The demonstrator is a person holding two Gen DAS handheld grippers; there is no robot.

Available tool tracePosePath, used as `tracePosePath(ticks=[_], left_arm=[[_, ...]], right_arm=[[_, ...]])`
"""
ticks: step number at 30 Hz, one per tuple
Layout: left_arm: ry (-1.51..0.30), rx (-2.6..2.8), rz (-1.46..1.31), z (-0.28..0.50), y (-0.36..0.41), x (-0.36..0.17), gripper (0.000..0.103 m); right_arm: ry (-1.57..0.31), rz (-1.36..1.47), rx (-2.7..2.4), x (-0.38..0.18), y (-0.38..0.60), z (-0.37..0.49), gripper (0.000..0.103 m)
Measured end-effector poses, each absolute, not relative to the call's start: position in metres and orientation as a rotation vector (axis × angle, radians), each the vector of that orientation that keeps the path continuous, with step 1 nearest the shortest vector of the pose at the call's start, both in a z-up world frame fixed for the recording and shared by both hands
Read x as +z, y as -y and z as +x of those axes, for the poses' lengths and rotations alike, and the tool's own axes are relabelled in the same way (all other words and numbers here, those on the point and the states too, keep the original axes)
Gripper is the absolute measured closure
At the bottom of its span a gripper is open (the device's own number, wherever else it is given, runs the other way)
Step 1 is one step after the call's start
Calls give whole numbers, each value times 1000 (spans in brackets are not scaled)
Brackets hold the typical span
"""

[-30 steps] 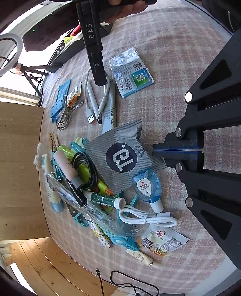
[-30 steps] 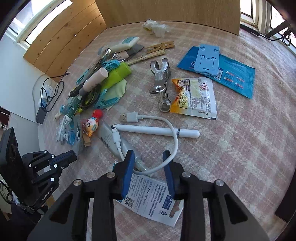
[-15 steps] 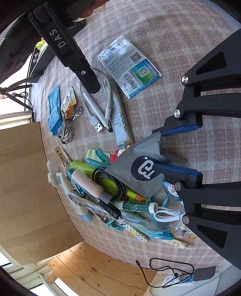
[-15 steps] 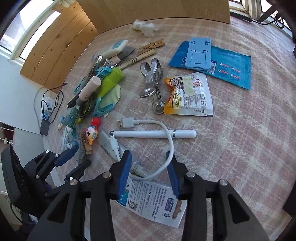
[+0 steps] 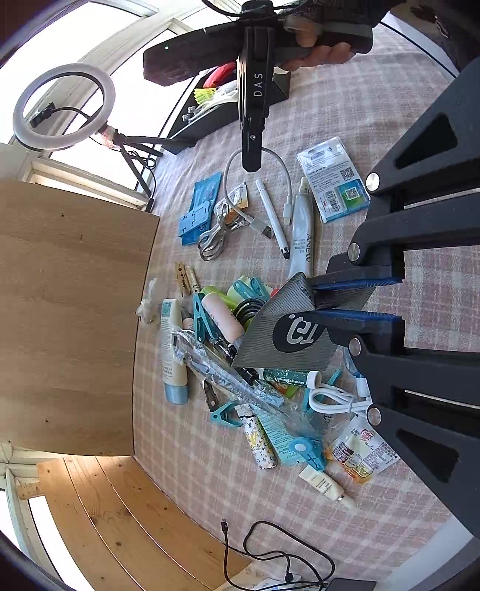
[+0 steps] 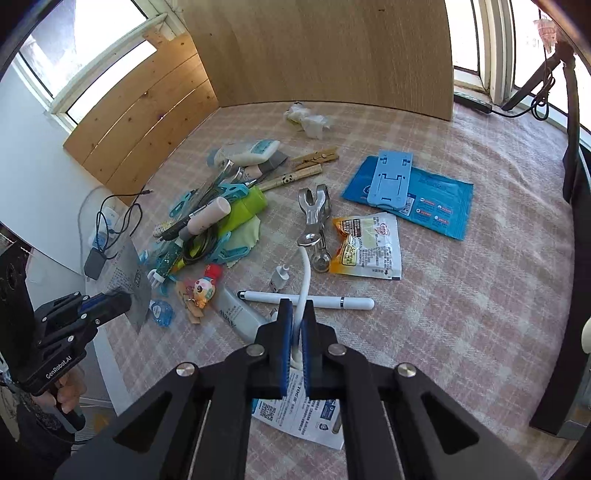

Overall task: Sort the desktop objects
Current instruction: 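Grasp the grey G-logo pouch with the left tool while the right tool grasps a white cable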

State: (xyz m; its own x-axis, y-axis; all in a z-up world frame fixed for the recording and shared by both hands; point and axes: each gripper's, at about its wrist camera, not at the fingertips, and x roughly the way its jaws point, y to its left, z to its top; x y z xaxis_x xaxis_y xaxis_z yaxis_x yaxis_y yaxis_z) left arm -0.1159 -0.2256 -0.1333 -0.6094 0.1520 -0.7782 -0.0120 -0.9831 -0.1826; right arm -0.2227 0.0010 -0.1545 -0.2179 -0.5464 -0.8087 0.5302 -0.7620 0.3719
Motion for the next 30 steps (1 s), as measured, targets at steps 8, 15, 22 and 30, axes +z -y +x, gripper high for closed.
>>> tracePosePath(ticks=[8,15,22,30], left_arm=[[315,2696,-1211,-124,209,-97,94],[178,2643,-1143,-147,157,-75,94],[119,2594,-1152,-158,130,-75,94],[154,2617,-1205,-148,148,-86,94]], right_arm=[[72,1225,-2107,-108,-35,-220,99],[172,1150,-2218,-71,-101,-229,99],[172,1318,-2118,-107,-108,-235,91],[186,1504,-1981,-176,-56,-242,62]])
